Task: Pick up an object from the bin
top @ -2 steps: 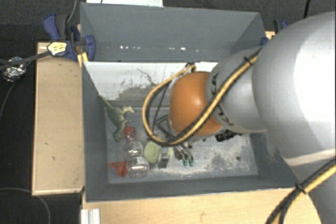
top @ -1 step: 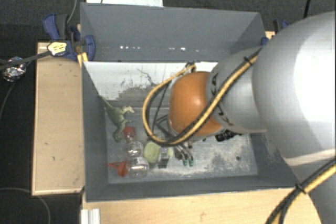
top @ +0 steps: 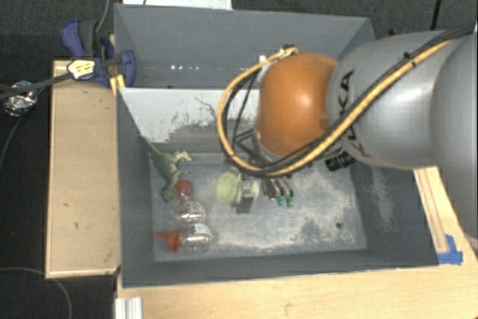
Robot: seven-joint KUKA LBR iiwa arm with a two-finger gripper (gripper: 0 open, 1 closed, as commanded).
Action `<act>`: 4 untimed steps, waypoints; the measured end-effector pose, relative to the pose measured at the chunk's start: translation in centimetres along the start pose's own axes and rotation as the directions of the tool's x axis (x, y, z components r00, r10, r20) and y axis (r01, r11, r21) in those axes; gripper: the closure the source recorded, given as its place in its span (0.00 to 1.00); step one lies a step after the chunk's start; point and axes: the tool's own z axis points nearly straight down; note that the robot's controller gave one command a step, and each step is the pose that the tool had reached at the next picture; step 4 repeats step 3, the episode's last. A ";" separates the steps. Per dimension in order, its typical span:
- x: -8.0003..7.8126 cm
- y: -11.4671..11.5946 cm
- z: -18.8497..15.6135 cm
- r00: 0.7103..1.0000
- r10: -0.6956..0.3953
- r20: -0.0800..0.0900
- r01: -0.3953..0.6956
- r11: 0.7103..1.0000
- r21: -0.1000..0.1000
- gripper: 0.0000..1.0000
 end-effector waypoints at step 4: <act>-0.3 0.2 -5.1 0.999 -0.034 0.004 0.034 0.999 0.000 1.00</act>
Offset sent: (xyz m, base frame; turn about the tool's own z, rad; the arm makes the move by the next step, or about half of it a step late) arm 0.0173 -0.0064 0.1382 -0.0551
